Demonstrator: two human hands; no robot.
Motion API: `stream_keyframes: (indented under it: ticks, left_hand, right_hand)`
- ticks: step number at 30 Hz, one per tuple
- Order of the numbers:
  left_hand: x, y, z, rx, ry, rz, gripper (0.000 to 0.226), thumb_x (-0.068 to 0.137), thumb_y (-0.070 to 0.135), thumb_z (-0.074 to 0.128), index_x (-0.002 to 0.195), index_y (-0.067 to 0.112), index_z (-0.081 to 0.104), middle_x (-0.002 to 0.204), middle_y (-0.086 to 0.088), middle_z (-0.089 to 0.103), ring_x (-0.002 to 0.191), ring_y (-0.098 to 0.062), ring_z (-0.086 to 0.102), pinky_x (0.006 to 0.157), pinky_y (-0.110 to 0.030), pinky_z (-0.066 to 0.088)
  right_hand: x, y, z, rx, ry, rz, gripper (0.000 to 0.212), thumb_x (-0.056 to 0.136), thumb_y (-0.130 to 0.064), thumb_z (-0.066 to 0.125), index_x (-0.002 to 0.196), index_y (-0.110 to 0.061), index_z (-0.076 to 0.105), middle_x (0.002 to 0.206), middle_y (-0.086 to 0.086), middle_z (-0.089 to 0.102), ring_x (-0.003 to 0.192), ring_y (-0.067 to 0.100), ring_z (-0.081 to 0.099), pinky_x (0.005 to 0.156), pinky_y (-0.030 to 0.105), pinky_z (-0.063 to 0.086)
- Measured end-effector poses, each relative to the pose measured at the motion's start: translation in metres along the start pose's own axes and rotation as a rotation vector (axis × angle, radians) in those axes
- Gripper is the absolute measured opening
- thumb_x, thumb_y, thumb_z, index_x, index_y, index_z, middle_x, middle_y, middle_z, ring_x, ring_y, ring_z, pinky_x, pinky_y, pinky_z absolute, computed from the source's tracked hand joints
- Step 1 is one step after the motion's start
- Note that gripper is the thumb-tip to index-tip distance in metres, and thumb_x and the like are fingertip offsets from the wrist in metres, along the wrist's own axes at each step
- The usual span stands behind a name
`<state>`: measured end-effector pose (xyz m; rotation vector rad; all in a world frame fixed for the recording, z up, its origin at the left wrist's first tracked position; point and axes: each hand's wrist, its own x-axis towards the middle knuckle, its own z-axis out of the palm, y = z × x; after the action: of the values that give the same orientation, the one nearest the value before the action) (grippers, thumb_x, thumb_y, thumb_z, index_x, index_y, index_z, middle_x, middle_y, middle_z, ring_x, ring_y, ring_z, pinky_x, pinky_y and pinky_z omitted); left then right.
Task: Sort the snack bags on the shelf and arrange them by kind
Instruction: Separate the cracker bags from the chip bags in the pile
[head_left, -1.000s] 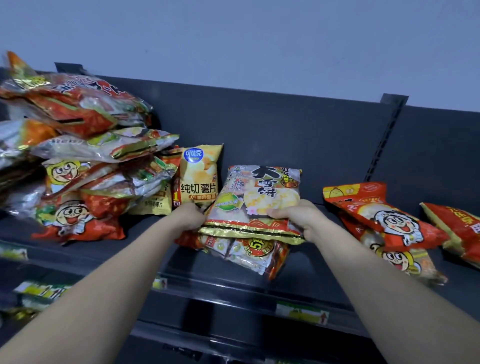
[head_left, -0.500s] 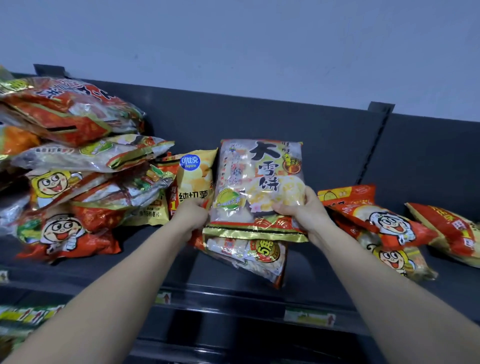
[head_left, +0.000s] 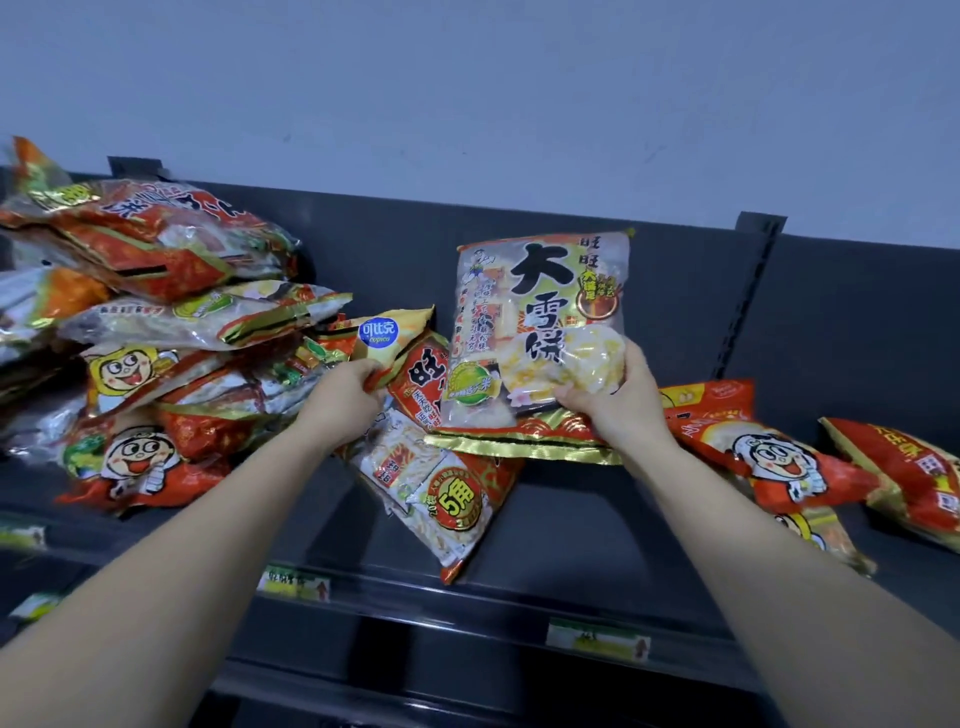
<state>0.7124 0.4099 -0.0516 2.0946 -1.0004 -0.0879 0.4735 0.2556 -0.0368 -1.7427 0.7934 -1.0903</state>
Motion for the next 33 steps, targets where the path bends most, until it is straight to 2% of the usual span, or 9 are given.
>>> stream_keyframes:
  ticks: [4, 8, 12, 15, 19, 22, 26, 29, 33]
  left_hand:
    - [-0.001, 0.0, 0.0, 0.351, -0.064, -0.007, 0.04, 0.092, 0.022, 0.056, 0.13, 0.014, 0.048, 0.124, -0.01, 0.059, 0.112, -0.032, 0.055, 0.093, -0.044, 0.047]
    - [0.01, -0.006, -0.001, 0.666, -0.073, 0.067, 0.042, 0.093, 0.025, 0.052, 0.133, 0.012, 0.048, 0.129, -0.011, 0.049, 0.121, -0.031, 0.043, 0.098, -0.044, 0.039]
    - [0.038, -0.001, -0.002, 0.777, 0.039, 0.264, 0.027, 0.092, 0.015, 0.048, 0.113, 0.01, 0.064, 0.116, -0.009, 0.056, 0.11, -0.03, 0.049, 0.086, -0.04, 0.044]
    - [0.063, 0.011, -0.003, 0.849, 0.037, 0.336, 0.026, 0.092, 0.017, 0.047, 0.112, 0.01, 0.061, 0.115, -0.009, 0.056, 0.11, -0.029, 0.049, 0.087, -0.038, 0.04]
    - [0.1, 0.014, 0.002, 0.87, -0.037, 0.287, 0.041, 0.092, 0.037, 0.044, 0.125, 0.013, 0.052, 0.126, -0.008, 0.054, 0.121, -0.028, 0.046, 0.101, -0.041, 0.031]
    - [0.126, 0.005, 0.008, 0.891, -0.097, 0.215, 0.05, 0.089, 0.045, 0.049, 0.126, 0.012, 0.047, 0.128, -0.007, 0.055, 0.122, -0.027, 0.048, 0.107, -0.045, 0.025]
    - [0.144, 0.006, 0.009, 0.797, -0.164, 0.163, 0.058, 0.079, 0.048, 0.07, 0.121, 0.014, 0.05, 0.125, -0.007, 0.056, 0.12, -0.028, 0.052, 0.109, -0.045, 0.023]
    - [0.147, 0.003, 0.007, 0.747, -0.112, 0.207, 0.053, 0.069, 0.049, 0.079, 0.106, 0.019, 0.056, 0.116, -0.004, 0.057, 0.114, -0.027, 0.053, 0.101, -0.043, 0.03]
    - [0.147, 0.005, 0.005, 0.639, 0.051, 0.283, 0.065, 0.067, 0.05, 0.081, 0.115, 0.017, 0.052, 0.118, -0.002, 0.054, 0.116, -0.025, 0.048, 0.099, -0.043, 0.03]
  right_hand:
    - [-0.004, 0.008, 0.013, -0.024, -0.162, 0.224, 0.06, 0.069, -0.013, 0.087, 0.116, -0.018, 0.051, 0.108, 0.001, 0.065, 0.079, 0.012, 0.06, 0.054, 0.025, 0.047]
    - [-0.001, 0.024, 0.024, -0.019, -0.202, 0.401, 0.064, 0.067, -0.035, 0.088, 0.115, -0.012, 0.053, 0.11, 0.006, 0.067, 0.092, 0.022, 0.069, 0.076, 0.036, 0.059]
    - [0.008, 0.036, 0.032, -0.075, -0.188, 0.54, 0.118, 0.033, -0.082, 0.079, 0.121, -0.008, 0.057, 0.114, 0.009, 0.068, 0.096, 0.026, 0.069, 0.085, 0.04, 0.058]
    - [0.013, 0.037, 0.039, -0.11, -0.165, 0.583, 0.132, 0.024, -0.084, 0.079, 0.13, -0.01, 0.049, 0.122, 0.008, 0.064, 0.101, 0.027, 0.067, 0.089, 0.042, 0.056]
    - [0.02, 0.029, 0.054, -0.198, -0.127, 0.534, 0.112, 0.051, -0.068, 0.083, 0.137, -0.015, 0.036, 0.13, 0.003, 0.055, 0.113, 0.024, 0.059, 0.092, 0.038, 0.051]
    - [0.024, 0.022, 0.065, -0.387, -0.098, 0.418, 0.116, 0.049, -0.074, 0.077, 0.145, -0.027, 0.031, 0.138, 0.002, 0.046, 0.126, 0.025, 0.049, 0.103, 0.046, 0.044]
    - [0.031, 0.008, 0.084, -0.804, -0.157, 0.201, 0.076, 0.079, -0.068, 0.059, 0.144, -0.035, 0.04, 0.161, 0.004, 0.016, 0.148, 0.024, 0.011, 0.115, 0.047, 0.019]
    - [0.034, 0.001, 0.1, -0.885, -0.233, 0.123, 0.062, 0.084, -0.066, 0.052, 0.138, -0.036, 0.05, 0.155, -0.003, 0.034, 0.143, 0.021, 0.029, 0.111, 0.042, 0.026]
    - [0.035, 0.001, 0.106, -0.835, -0.219, 0.106, 0.056, 0.085, -0.063, 0.055, 0.131, -0.031, 0.058, 0.141, -0.005, 0.054, 0.131, 0.021, 0.046, 0.101, 0.036, 0.038]
